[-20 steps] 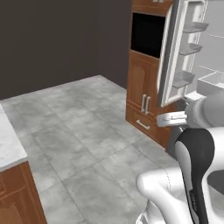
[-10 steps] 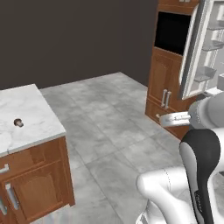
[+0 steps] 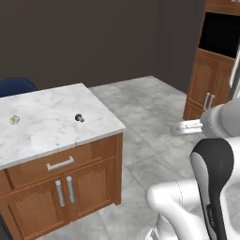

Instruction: Place the beer on the top shelf of the fridge to keep it out of children's reach, and place the mushroom and garlic on lower shelves for easy access.

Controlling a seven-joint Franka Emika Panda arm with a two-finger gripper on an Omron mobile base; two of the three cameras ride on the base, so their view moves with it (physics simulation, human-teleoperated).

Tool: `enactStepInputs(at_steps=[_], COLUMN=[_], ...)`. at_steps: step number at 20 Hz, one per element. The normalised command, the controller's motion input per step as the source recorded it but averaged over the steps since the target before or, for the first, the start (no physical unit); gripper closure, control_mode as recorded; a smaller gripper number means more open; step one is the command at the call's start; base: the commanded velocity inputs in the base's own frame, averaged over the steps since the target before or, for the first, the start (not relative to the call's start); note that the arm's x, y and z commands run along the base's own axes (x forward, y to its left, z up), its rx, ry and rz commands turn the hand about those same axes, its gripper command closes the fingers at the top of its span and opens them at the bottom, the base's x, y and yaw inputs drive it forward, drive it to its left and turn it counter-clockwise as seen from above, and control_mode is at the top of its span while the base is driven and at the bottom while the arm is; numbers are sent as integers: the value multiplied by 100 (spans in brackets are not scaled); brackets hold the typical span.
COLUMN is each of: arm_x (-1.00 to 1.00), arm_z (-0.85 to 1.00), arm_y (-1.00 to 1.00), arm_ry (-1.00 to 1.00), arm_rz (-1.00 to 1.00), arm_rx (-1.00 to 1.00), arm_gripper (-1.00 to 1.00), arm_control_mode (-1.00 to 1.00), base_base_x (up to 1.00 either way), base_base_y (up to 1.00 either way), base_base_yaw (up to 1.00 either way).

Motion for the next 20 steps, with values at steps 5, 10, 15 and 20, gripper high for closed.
enactStepInputs(at_steps=[5,10,15,20], arm_x=[0,0,0,0], arm_z=[0,0,0,0], arm_y=[0,0,0,0], arm_ry=[0,0,0,0], arm_rz=[0,0,0,0], arm_rx=[0,0,0,0], arm_gripper=[-100,-100,-100,-100], arm_control_mode=[100,100,100,100], base_base_x=[25,33,35,34], base_base_y=[100,87,38,-6], base_base_yaw=[17,19,24,24])
